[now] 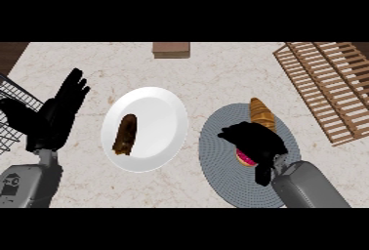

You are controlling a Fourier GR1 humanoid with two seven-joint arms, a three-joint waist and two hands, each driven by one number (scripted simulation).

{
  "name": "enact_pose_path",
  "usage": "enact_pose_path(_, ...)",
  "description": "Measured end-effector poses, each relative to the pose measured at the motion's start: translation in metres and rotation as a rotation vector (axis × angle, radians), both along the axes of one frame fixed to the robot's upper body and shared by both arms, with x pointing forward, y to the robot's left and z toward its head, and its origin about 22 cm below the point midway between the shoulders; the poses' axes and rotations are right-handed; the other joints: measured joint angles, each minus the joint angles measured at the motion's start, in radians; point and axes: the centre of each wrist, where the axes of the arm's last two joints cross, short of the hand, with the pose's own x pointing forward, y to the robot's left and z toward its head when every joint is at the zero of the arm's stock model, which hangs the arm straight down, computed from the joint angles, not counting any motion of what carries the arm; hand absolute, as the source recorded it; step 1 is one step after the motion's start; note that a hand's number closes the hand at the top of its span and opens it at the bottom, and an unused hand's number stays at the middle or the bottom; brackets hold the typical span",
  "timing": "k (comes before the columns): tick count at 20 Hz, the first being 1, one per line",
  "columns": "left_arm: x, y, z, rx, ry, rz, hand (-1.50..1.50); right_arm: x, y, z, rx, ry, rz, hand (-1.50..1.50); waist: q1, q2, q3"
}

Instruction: Pick the cupcake from the placemat and place it in the tiered shelf

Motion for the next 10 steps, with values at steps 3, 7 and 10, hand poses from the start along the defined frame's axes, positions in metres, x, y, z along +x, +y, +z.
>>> enact_pose_path(3, -0.005, -0.002, -0.002, 0.003, -0.001, -0.003, 0.0, 0.001, -0.005, -0.011, -0.018, 0.021, 0.006, 1.5, 0.001, 0.0, 0.0)
enact_pose_path(7, 0.0, -0.001, -0.003, 0.0, -0.001, -0.005, 0.0, 0.007, -0.004, -0.023, -0.011, -0.04, 0.069, 1.5, 0.001, -0.004, -0.003)
enact_pose_path(10, -0.001, -0.003, -0.001, -0.002, -0.002, 0.002, 0.0, 0.006, 0.002, -0.025, 0.006, -0.069, 0.077, 1.5, 0.0, -0.004, -0.004)
